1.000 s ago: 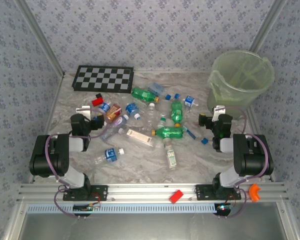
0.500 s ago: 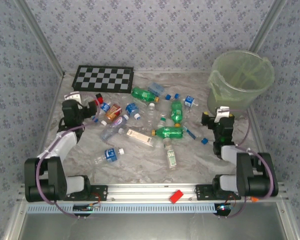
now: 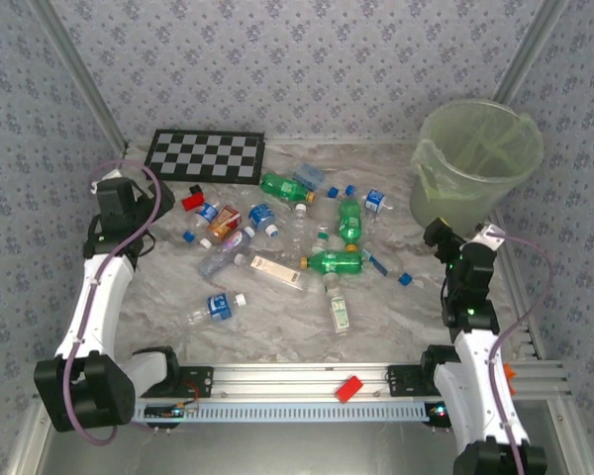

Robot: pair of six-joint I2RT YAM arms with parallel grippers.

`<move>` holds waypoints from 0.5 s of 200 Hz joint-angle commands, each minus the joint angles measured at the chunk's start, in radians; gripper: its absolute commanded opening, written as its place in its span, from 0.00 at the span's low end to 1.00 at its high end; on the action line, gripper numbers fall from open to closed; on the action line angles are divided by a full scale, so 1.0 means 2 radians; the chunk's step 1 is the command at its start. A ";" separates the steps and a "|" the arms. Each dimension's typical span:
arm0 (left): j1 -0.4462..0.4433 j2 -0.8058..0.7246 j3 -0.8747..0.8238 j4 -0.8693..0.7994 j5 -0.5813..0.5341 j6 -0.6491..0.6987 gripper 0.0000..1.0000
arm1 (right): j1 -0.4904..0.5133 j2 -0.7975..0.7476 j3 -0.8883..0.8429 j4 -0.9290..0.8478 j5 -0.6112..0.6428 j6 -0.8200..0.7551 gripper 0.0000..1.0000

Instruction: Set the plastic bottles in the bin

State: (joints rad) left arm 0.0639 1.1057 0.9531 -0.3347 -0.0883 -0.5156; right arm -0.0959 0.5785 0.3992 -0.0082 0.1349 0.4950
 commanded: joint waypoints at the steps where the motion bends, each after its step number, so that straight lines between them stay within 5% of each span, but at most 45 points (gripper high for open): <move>1: -0.023 0.015 0.026 -0.056 0.028 -0.020 1.00 | -0.002 -0.024 -0.002 -0.058 -0.038 0.032 1.00; 49: -0.096 0.042 0.051 -0.098 0.010 -0.014 1.00 | 0.029 0.023 0.066 -0.154 -0.084 0.025 0.99; 100: -0.161 0.100 0.104 -0.182 -0.046 -0.022 1.00 | 0.174 0.113 0.153 -0.208 -0.009 -0.020 0.99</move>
State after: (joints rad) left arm -0.2222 1.2484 1.0809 -0.5556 -0.0952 -0.5446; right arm 0.1280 0.7311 0.5968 -0.3286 0.0277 0.5114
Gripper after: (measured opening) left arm 0.997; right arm 0.994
